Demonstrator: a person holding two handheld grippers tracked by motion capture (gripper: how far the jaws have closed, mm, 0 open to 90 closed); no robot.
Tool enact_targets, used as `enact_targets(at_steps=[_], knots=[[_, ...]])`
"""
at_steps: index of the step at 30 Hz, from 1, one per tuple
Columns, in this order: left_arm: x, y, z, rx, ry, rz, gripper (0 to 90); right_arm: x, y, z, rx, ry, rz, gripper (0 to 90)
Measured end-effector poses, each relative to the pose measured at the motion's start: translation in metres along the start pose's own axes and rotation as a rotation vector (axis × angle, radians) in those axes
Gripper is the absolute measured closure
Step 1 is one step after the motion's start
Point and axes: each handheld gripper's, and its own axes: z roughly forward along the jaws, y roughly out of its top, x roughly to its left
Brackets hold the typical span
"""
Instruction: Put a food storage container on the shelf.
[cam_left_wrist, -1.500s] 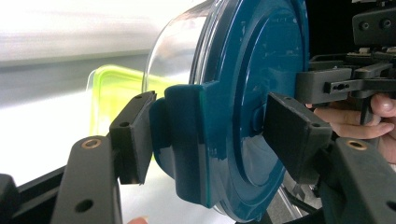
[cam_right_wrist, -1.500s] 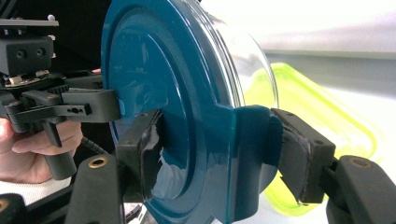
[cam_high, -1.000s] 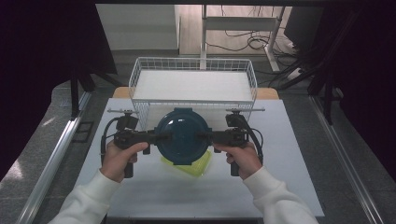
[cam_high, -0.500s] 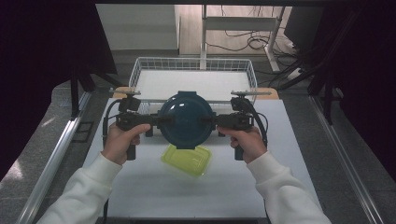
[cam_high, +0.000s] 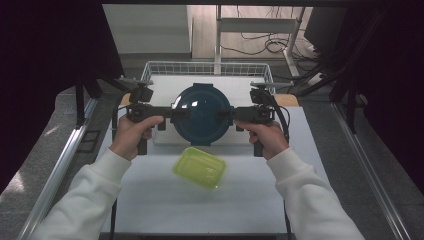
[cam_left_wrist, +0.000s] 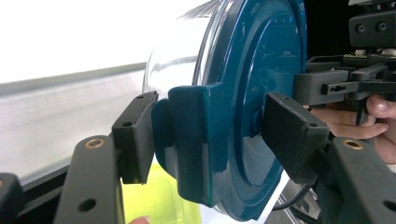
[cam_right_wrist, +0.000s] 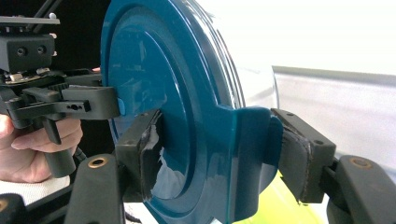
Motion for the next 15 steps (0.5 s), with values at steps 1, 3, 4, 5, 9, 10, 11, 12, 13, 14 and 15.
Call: enact_targets(at_steps=[1,3,4,5,9,10,11,12,13,14,15], knots=[[0.000,0.003,-0.001,-0.001,0.000,0.003,38.5,0.000,0.003,0.000,-0.002,0.001,-0.003,36.3],[0.000,0.008,-0.001,-0.009,-0.001,0.007,38.5,0.002,0.008,-0.001,-0.006,0.002,-0.005,36.3],[0.000,0.010,-0.001,-0.010,-0.001,0.010,38.6,0.002,0.013,-0.001,-0.009,0.001,-0.015,36.3],[0.000,0.013,-0.002,-0.013,-0.002,0.012,38.6,0.002,0.013,-0.001,-0.009,0.001,-0.015,36.3],[0.002,0.023,0.000,-0.013,-0.008,0.015,38.7,0.002,0.023,-0.002,-0.009,-0.004,-0.021,36.3],[0.002,0.026,0.001,-0.013,-0.009,0.014,38.7,0.002,0.026,-0.002,-0.010,-0.005,-0.019,36.3],[0.002,0.027,0.001,-0.011,-0.008,0.014,38.8,0.001,0.028,-0.002,-0.012,-0.004,-0.019,36.3],[0.003,0.030,0.002,-0.010,-0.007,0.018,38.7,0.001,0.030,-0.002,-0.016,-0.004,-0.021,36.3],[0.003,0.032,0.002,-0.009,-0.005,0.019,38.8,0.000,0.031,-0.002,-0.016,-0.003,-0.019,36.3],[0.003,0.034,0.002,-0.011,-0.003,0.021,38.8,-0.001,0.033,-0.001,-0.017,0.001,-0.014,36.3],[0.003,0.035,0.003,-0.010,-0.002,0.021,38.8,-0.002,0.034,-0.001,-0.017,0.004,-0.011,36.3]])
